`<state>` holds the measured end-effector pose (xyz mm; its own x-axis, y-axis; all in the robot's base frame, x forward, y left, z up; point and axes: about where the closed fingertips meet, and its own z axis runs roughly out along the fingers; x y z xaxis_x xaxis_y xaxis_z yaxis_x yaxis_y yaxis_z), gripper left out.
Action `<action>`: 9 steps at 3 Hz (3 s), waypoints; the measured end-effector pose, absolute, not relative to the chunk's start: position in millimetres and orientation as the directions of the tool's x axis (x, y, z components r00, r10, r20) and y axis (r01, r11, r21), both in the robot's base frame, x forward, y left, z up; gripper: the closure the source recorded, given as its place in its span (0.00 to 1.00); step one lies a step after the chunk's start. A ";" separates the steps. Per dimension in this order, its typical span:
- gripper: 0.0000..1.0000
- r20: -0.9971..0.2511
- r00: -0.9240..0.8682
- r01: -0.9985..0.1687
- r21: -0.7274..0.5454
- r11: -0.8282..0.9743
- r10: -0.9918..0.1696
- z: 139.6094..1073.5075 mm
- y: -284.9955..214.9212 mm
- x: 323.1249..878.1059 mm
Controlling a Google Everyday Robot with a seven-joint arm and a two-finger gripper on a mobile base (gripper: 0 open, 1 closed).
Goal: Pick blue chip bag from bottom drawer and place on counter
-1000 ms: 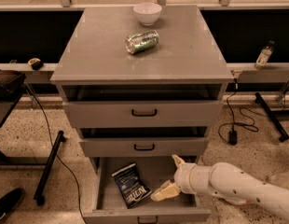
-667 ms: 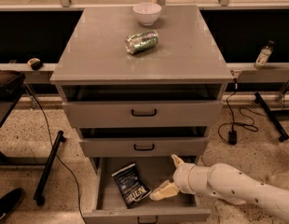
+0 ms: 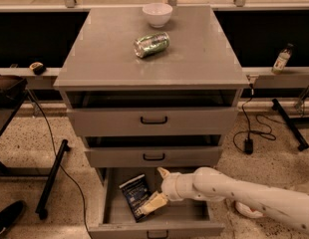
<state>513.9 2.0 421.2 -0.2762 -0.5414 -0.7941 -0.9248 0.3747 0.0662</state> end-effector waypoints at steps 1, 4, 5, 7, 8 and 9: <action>0.00 -0.801 -0.290 -0.920 0.083 0.384 -0.523 366.2 28.2 531.5; 0.00 -0.938 -0.186 -0.914 0.056 0.402 -0.291 337.5 34.1 575.0; 0.00 -0.929 -0.179 -0.882 0.006 0.471 -0.324 289.2 26.9 580.1; 0.00 -0.821 -0.219 -0.827 -0.130 0.546 -0.527 228.6 5.3 598.5; 0.00 -0.815 -0.219 -0.816 -0.148 0.558 -0.537 224.6 0.1 602.5; 0.00 -0.800 -0.268 -0.837 -0.083 0.541 -0.537 201.3 4.8 600.1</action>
Offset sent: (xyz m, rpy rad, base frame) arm 0.0251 0.0343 -0.0994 0.4865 -0.1861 0.1809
